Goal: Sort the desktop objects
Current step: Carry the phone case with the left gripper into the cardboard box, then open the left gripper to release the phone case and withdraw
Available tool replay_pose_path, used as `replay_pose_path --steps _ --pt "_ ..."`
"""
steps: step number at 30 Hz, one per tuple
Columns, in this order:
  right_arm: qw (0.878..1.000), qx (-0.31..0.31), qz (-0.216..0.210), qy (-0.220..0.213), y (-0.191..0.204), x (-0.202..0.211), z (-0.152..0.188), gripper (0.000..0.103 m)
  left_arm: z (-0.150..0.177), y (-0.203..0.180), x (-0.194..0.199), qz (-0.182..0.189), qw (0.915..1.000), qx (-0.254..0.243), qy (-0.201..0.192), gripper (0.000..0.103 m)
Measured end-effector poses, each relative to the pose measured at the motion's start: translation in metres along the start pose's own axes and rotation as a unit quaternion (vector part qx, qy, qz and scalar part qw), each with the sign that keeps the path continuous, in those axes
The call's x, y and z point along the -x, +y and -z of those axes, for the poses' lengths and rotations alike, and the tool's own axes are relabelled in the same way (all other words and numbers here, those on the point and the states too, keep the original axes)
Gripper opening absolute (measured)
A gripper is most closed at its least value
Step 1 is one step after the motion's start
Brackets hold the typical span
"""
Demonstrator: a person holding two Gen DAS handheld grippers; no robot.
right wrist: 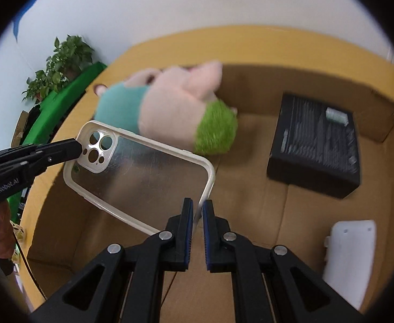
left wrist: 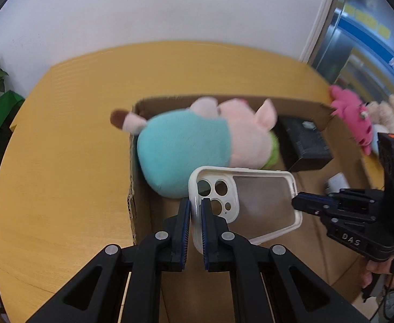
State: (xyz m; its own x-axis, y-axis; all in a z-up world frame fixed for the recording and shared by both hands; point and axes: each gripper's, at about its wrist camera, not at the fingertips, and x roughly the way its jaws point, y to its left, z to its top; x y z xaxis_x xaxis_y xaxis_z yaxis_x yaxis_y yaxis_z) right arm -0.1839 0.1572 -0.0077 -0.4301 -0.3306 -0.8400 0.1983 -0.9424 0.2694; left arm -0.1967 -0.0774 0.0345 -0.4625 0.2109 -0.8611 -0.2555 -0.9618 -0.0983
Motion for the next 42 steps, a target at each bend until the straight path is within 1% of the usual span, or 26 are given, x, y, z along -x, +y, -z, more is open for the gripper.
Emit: replay_pose_path --steps 2,3,5,6,9,13,16,18,20,21,22,23,24,25,26,27,28,29,30,32,34,35,36,38,40,42 --pt "1.000 -0.003 0.000 0.028 -0.002 -0.014 -0.002 0.007 0.001 0.000 -0.017 -0.015 0.9995 -0.004 0.028 0.005" --pt "0.999 -0.004 -0.001 0.038 -0.002 -0.019 -0.002 0.007 0.003 0.000 -0.027 -0.030 0.9985 -0.008 0.046 0.005" --pt "0.999 0.000 0.000 0.053 0.000 -0.027 -0.003 0.007 0.006 -0.001 -0.040 -0.051 0.9959 -0.015 0.073 0.005" --pt "0.998 0.004 0.002 0.058 0.002 -0.029 -0.005 0.007 0.007 -0.003 -0.044 -0.065 0.9945 -0.021 0.080 0.005" --pt "0.997 0.006 0.001 0.071 0.005 -0.034 -0.005 0.007 0.009 -0.004 -0.045 -0.086 0.9915 -0.025 0.095 0.005" --pt "0.996 0.004 -0.016 0.087 0.012 -0.039 0.002 0.007 0.014 -0.004 -0.040 -0.108 0.9887 -0.023 0.102 0.005" --pt "0.996 0.016 -0.016 0.087 0.018 -0.038 0.003 0.010 0.016 -0.001 -0.035 -0.111 0.9877 -0.013 0.109 0.007" --pt "0.996 0.010 -0.021 0.084 0.016 -0.036 0.001 0.010 0.019 0.001 -0.030 -0.109 0.9881 -0.006 0.109 0.007" --pt "0.997 -0.003 -0.030 0.074 0.017 -0.025 0.003 0.010 0.022 0.003 -0.018 -0.110 0.9888 0.004 0.101 0.007" --pt "0.997 -0.001 -0.037 0.066 0.020 -0.016 0.004 0.011 0.025 0.004 -0.007 -0.107 0.9900 0.009 0.092 0.007" --pt "0.998 0.004 -0.039 0.055 0.023 -0.006 0.006 0.020 0.028 0.004 0.003 -0.102 0.9911 0.012 0.084 0.008" --pt "0.999 0.015 -0.034 0.036 0.029 0.011 0.007 0.039 0.032 0.002 0.018 -0.106 0.9918 0.014 0.070 0.015" --pt "0.999 0.024 -0.027 0.019 0.034 0.026 0.010 0.050 0.034 0.000 0.030 -0.112 0.9920 0.014 0.055 0.020" --pt "0.999 0.033 -0.019 -0.005 0.039 0.043 0.014 0.069 0.040 -0.004 0.050 -0.117 0.9927 0.012 0.028 0.032" --pt "0.998 0.039 -0.009 -0.045 0.043 0.069 0.022 0.080 0.047 -0.008 0.071 -0.121 0.9926 0.010 -0.001 0.045" --pt "0.996 0.042 -0.001 -0.075 0.044 0.088 0.030 0.081 0.056 -0.014 0.096 -0.126 0.9911 0.009 -0.041 0.050" --pt "0.993 0.045 0.007 -0.107 0.045 0.107 0.039 0.081 0.062 -0.020 0.117 -0.132 0.9882 0.008 -0.077 0.061" --pt "0.989 0.051 0.016 -0.140 0.049 0.128 0.051 0.081 0.071 -0.024 0.138 -0.137 0.9841 0.008 -0.113 0.075" --pt "0.986 0.054 0.021 -0.158 0.052 0.139 0.059 0.081 0.083 -0.035 0.162 -0.143 0.9775 0.008 -0.155 0.082" --pt "0.980 0.051 0.031 -0.189 0.058 0.161 0.082 0.081 0.098 -0.044 0.191 -0.147 0.9643 0.011 -0.220 0.101" --pt "0.976 0.050 0.046 -0.205 0.062 0.171 0.097 0.081 0.113 -0.057 0.217 -0.151 0.9470 0.011 -0.283 0.103" --pt "0.974 0.053 0.061 -0.214 0.066 0.177 0.108 0.081 0.110 -0.063 0.222 -0.152 0.9422 0.005 -0.298 0.103" --pt "0.971 0.055 0.074 -0.220 0.069 0.180 0.115 0.081 0.117 -0.069 0.229 -0.154 0.9383 -0.004 -0.310 0.103" --pt "0.964 0.059 0.106 -0.236 0.064 0.191 0.130 0.081 0.128 -0.081 0.236 -0.155 0.9350 -0.016 -0.318 0.103" --pt "0.959 0.060 0.125 -0.246 0.066 0.196 0.139 0.081 0.140 -0.092 0.244 -0.151 0.9335 -0.016 -0.325 0.103" --pt "0.957 0.056 0.134 -0.251 0.062 0.203 0.152 0.081 0.147 -0.105 0.241 -0.142 0.9326 -0.014 -0.331 0.103"
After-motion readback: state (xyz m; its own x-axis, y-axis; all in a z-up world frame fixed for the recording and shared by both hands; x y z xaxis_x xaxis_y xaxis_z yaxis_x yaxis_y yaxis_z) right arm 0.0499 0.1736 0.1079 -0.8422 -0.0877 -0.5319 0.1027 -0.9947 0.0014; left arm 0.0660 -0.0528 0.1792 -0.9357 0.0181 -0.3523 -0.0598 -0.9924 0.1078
